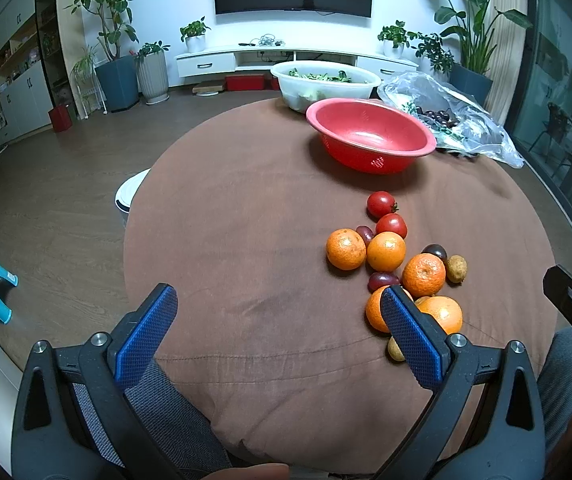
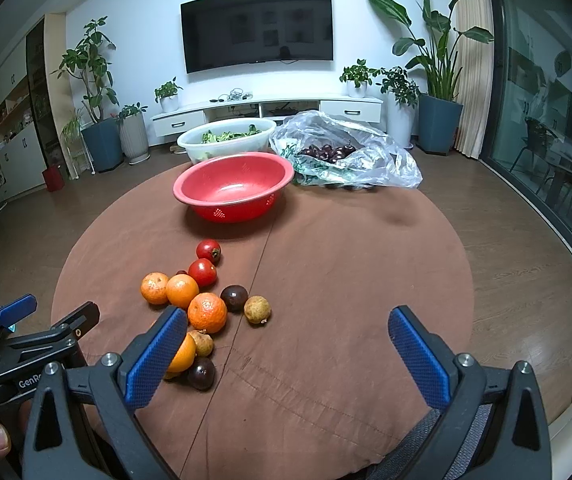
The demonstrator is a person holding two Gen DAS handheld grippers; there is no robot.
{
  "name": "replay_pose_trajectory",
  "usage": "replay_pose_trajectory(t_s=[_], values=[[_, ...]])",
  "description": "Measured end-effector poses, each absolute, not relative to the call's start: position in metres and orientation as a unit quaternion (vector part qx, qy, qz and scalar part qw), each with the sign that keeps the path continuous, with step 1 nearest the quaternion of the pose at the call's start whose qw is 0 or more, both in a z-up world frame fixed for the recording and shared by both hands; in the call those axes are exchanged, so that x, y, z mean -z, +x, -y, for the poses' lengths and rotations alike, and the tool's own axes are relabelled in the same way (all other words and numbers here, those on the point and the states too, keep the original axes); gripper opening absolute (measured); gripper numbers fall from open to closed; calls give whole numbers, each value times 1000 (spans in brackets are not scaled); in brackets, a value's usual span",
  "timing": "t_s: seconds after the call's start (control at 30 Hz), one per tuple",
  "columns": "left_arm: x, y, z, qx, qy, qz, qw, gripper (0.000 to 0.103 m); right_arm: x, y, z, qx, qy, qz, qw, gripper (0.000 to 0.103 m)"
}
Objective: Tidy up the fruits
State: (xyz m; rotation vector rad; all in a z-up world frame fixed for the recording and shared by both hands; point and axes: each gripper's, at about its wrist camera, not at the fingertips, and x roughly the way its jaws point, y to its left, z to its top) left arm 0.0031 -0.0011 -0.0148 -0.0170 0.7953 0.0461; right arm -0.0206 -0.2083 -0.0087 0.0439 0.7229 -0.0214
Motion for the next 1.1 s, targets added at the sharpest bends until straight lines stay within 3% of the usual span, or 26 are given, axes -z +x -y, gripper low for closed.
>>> replay_pose_trajectory(t_s=[1.1], values=[[25,7,-1,-25,-10,-399,917,103,13,-26,203,4,19,-366,930,103]])
